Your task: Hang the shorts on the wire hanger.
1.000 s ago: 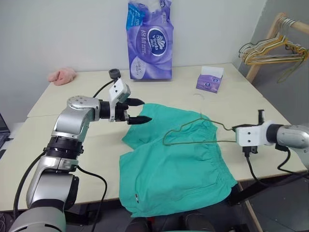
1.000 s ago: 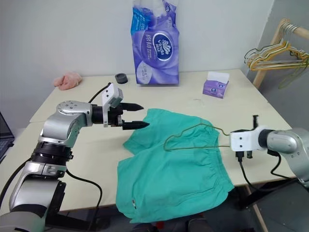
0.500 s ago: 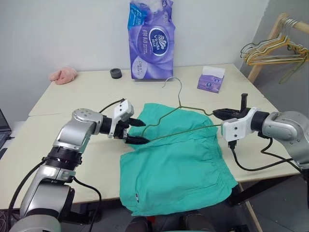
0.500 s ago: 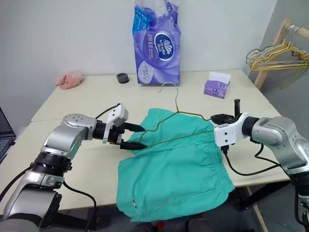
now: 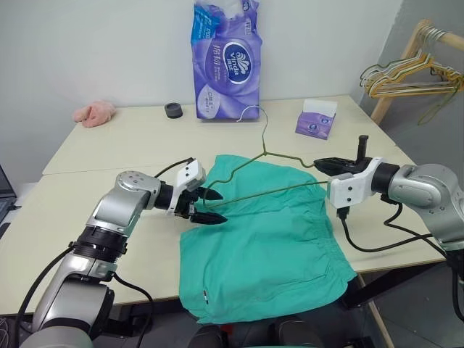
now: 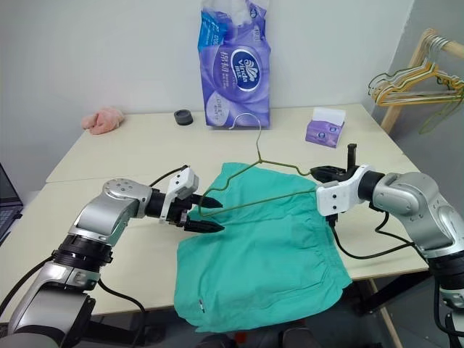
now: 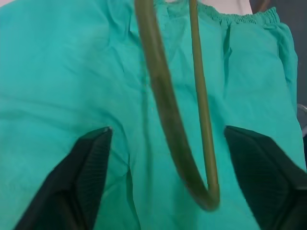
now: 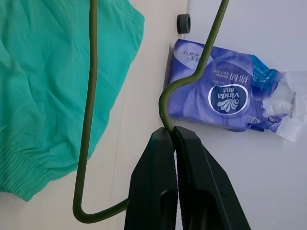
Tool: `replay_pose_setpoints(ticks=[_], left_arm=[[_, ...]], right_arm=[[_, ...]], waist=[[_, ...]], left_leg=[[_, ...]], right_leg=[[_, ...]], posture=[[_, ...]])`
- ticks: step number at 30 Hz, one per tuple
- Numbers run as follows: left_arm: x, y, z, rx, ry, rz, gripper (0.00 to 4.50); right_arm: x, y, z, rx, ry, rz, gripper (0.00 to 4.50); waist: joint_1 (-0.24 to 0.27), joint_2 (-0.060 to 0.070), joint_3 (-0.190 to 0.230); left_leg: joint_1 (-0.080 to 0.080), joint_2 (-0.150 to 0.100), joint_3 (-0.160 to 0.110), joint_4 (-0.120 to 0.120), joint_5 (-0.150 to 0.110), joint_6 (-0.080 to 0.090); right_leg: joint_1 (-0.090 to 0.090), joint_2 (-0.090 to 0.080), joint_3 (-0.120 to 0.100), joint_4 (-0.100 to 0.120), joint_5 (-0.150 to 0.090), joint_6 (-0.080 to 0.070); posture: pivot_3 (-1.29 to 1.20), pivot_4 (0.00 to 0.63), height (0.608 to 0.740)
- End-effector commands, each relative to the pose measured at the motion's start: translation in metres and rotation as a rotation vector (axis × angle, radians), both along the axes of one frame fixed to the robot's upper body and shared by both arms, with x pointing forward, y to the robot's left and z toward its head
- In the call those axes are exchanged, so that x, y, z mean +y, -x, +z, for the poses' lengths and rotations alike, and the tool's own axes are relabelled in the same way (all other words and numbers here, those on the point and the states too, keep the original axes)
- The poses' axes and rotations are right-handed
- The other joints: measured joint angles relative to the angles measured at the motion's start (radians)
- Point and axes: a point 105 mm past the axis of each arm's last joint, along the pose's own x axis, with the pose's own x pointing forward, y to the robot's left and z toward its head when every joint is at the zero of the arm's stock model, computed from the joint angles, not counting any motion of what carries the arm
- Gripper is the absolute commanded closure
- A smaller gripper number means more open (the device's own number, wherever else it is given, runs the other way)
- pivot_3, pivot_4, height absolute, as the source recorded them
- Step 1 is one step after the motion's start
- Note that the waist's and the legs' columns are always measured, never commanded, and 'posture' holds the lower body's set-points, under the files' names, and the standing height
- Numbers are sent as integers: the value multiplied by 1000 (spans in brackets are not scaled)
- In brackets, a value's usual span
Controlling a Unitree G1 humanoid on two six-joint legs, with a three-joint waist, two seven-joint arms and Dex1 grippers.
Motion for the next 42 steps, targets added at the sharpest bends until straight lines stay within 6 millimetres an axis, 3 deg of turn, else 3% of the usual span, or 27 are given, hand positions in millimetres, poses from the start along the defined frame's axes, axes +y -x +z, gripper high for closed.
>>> replay_pose_setpoints(ticks=[1, 9, 10, 15, 19, 23, 26, 29, 32, 37, 42], left_arm=[[-4, 0, 14, 4, 72, 7, 1865], [-8, 10, 10, 52, 86, -12, 4370], [-9, 10, 10, 50, 84, -12, 4476], [-9, 13, 8, 45, 74, -11, 4476], [-9, 12, 6, 23, 59, -3, 4500], [-8, 7, 4, -9, 39, 27, 4500], [-8, 6, 2, -18, 32, 29, 4500], [-2, 9, 0, -70, -25, -2, 4500], [2, 13, -1, -101, -53, -27, 4500], [-2, 22, 2, -151, -83, -99, 4500], [-11, 28, 5, -187, -89, -153, 4500]], right_arm=[[3, 3, 15, -71, -12, 25, 4500], [6, 4, 11, -59, 0, 49, 4500], [7, 5, 9, -51, 0, 55, 4500], [8, 10, 7, -9, -38, 63, 4500], [4, 15, 1, 55, -22, 55, 3466], [-4, 26, -5, 145, 36, 60, 2085], [-8, 33, -1, 237, -14, 38, 1094], [-20, 41, 12, 488, -259, -83, 1094], [-30, 51, 11, 687, -318, -167, 1094], [-20, 54, -5, 869, -396, -227, 1094], [-13, 40, -20, 944, -442, -302, 1094]], waist=[[0, 0, 0], [0, 0, 0], [0, 0, 0], [0, 0, 0], [0, 0, 0], [1, 0, 0], [2, 0, 0], [2, 0, 0], [1, 0, 0], [2, 0, 0], [2, 0, 0]], left_leg=[[0, 0, 0, 0, 0, 0], [0, 0, 0, 0, 0, 0], [0, 0, 0, 0, 0, 0], [0, 0, 0, 0, 0, 0], [0, 0, 0, 0, 0, 0], [0, 0, -1, 0, 0, 0], [0, 0, -1, 0, 0, 0], [0, 0, -1, 0, 0, 0], [0, 0, -2, 0, 0, 0], [0, 1, -5, 0, 0, 0], [0, 1, -4, 0, 0, 0]], right_leg=[[0, 0, 0, 0, 0, 0], [0, 1, 0, 0, 0, 0], [0, 1, 0, 0, 0, 0], [0, 1, 0, 0, 0, 0], [0, 1, 0, 0, 0, 0], [0, 1, 0, 0, 0, 0], [0, 0, 0, 0, 0, 0], [1, -1, 0, 0, 0, 0], [1, -2, 0, 0, 0, 0], [2, -3, -1, -1, -1, 0], [1, -3, -1, -1, -3, 4]], posture=[[-115, 50, 740], [-114, 51, 740], [-112, 51, 740], [-111, 50, 740], [-111, 51, 740], [-111, 51, 740], [-113, 52, 740], [-124, 52, 740], [-124, 52, 740], [-127, 48, 740], [-123, 47, 740]])
